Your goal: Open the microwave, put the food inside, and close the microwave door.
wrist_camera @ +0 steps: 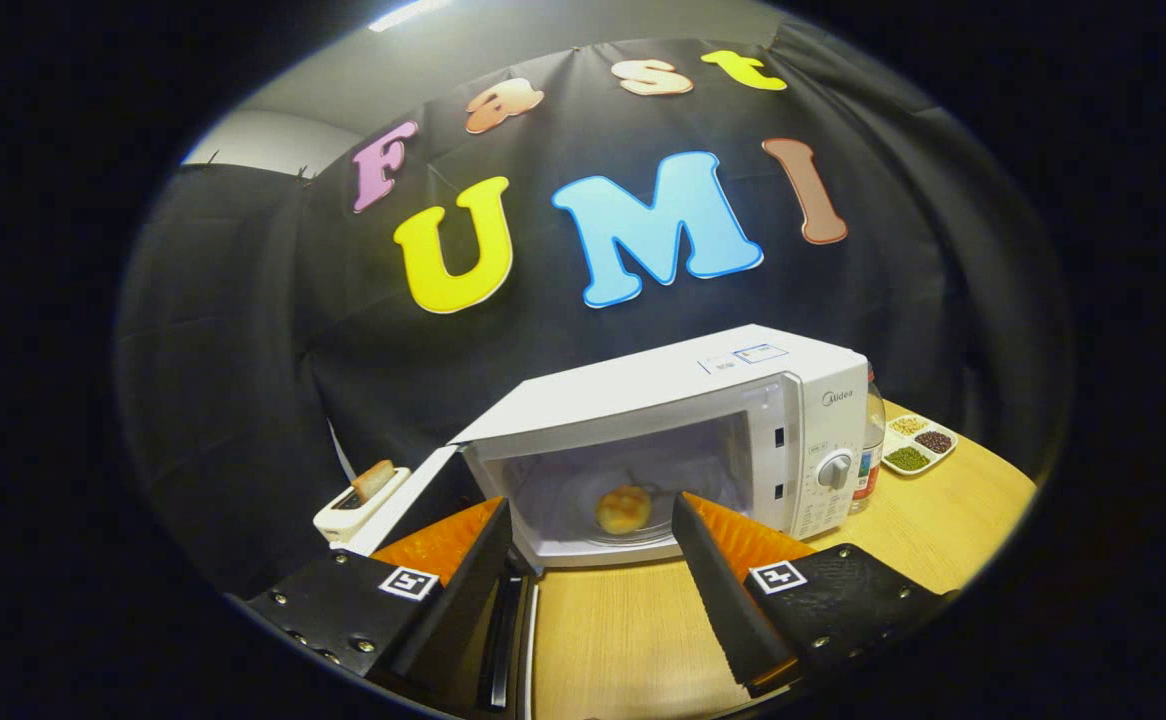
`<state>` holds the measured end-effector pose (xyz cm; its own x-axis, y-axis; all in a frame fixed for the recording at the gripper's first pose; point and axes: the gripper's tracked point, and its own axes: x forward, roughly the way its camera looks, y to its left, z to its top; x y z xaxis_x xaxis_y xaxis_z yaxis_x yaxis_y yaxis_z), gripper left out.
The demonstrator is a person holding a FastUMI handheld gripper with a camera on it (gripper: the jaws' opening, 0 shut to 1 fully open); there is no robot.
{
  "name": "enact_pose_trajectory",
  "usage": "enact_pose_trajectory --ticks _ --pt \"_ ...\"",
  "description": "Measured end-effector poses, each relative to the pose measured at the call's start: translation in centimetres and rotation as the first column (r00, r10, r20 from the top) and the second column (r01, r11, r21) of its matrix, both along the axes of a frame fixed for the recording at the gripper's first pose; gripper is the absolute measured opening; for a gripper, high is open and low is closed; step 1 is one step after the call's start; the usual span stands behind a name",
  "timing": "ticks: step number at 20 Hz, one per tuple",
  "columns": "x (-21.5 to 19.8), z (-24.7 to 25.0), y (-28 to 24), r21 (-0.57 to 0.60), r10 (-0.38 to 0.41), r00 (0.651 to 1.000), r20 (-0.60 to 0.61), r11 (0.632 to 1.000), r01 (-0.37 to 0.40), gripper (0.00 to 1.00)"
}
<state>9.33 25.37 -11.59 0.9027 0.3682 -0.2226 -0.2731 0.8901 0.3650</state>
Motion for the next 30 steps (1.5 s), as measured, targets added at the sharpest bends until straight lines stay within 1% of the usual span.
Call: enact_pose_trajectory --ticks 2,5,8,12,15,19,21,24,25,26,27,28,29,30 --pt "-1.8 1.9 1.0 0.011 0.039 0.999 0.028 0.999 -0.039 0.97" --pt "-4.5 4.7 2.9 -0.002 0.121 0.989 0.082 0.993 -0.122 0.97" --pt "-7.3 7.1 5.5 0.006 0.205 0.97 0.131 0.978 -0.208 0.97" --pt "-10.9 8.8 9.1 0.001 0.308 0.936 0.172 0.95 -0.313 0.97" --pt "-14.1 9.4 11.9 -0.018 0.395 0.897 0.197 0.916 -0.4 0.97" --pt "-18.3 9.3 15.7 -0.041 0.522 0.829 0.201 0.85 -0.525 0.97" --pt "-20.1 8.4 17.2 -0.042 0.578 0.796 0.18 0.813 -0.581 0.97" --pt "-22.3 5.8 19.3 -0.023 0.65 0.753 0.105 0.758 -0.652 0.97" --pt "-23.0 4.5 19.8 -0.023 0.668 0.741 0.072 0.744 -0.668 0.93" --pt "-23.7 3.0 20.0 -0.028 0.682 0.731 0.033 0.732 -0.681 0.86" --pt "-23.9 1.5 20.0 -0.037 0.685 0.729 -0.004 0.728 -0.684 0.79" --pt "-24.0 0.2 19.9 -0.044 0.683 0.73 -0.036 0.728 -0.684 0.56" --pt "-23.9 -0.9 19.9 -0.055 0.677 0.733 -0.059 0.731 -0.68 0.45" --pt "-23.4 -1.9 19.6 -0.071 0.656 0.75 -0.086 0.747 -0.661 0.29"
